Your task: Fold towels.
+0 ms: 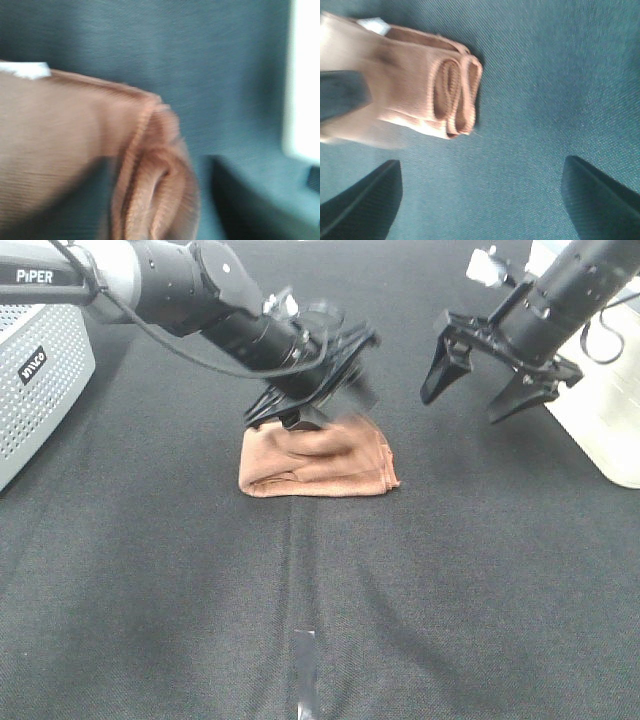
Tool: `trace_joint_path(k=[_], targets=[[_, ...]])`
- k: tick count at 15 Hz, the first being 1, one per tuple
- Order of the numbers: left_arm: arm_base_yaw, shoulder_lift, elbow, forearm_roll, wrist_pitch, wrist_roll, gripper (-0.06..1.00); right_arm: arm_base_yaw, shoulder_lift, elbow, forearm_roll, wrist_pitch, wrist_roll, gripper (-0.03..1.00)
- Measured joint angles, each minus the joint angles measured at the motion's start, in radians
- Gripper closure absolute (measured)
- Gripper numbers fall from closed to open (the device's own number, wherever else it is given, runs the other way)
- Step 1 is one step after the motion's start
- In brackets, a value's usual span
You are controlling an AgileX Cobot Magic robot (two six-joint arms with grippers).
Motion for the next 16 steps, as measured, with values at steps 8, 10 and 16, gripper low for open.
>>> trace_joint_path(k=[8, 10, 16], targets=[[0.125, -0.169, 0.0, -0.008, -0.119, 0.289, 0.19, 0.013, -0.002, 0.0, 0.365, 0.034, -0.221, 0.13], [0.184, -0.193, 0.0, -0.002, -0.119, 0.354, 0.19, 0.07, 0.025, 0.0, 0.514, 0.043, -0.327, 0.13], [0.249, -0.198, 0.0, 0.009, -0.102, 0.37, 0.19, 0.198, 0.203, 0.0, 0.665, -0.06, -0.449, 0.13]])
